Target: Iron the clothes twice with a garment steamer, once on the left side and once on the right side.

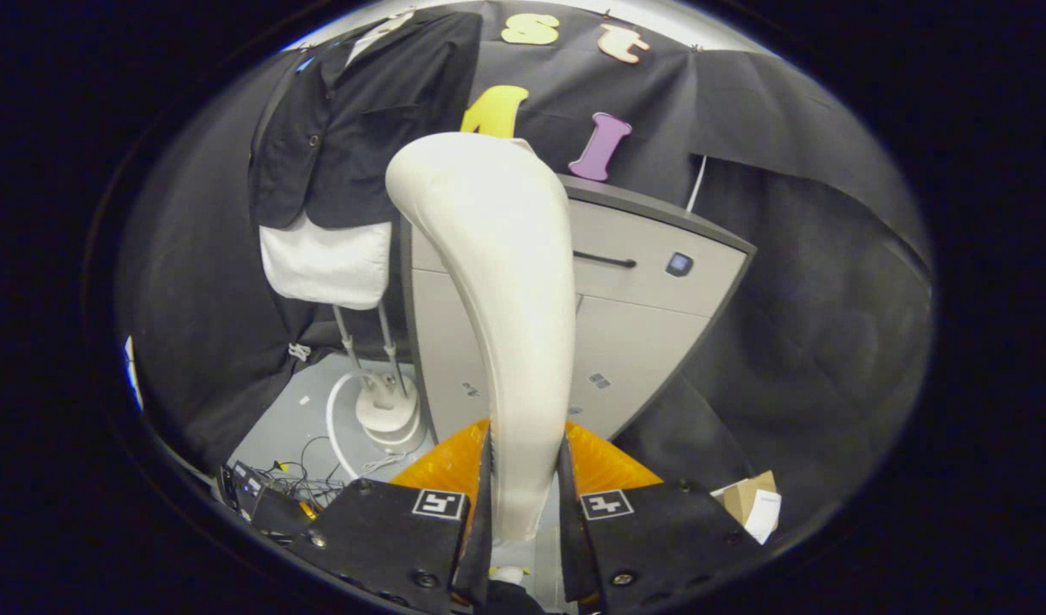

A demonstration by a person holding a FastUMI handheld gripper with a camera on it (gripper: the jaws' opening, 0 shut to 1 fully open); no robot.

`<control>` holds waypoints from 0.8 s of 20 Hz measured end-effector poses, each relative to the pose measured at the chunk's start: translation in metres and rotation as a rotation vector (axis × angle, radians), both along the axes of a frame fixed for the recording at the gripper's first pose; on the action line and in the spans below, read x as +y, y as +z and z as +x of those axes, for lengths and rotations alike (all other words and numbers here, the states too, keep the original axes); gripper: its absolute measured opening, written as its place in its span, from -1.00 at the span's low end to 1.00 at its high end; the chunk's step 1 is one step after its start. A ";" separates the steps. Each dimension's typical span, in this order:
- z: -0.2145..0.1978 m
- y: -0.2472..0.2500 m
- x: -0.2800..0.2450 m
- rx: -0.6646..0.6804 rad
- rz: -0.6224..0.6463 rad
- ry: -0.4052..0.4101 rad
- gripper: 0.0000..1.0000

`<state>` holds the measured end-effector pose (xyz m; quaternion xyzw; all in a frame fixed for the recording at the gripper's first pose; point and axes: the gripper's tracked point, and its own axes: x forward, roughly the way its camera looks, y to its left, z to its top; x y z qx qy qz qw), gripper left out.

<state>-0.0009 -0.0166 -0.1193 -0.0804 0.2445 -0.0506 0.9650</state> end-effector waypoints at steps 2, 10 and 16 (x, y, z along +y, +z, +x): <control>-0.006 0.001 -0.021 -0.002 0.011 -0.009 -0.29; -0.017 0.010 -0.072 -0.012 0.062 -0.036 -0.29; -0.019 0.011 -0.075 -0.011 0.056 -0.046 -0.29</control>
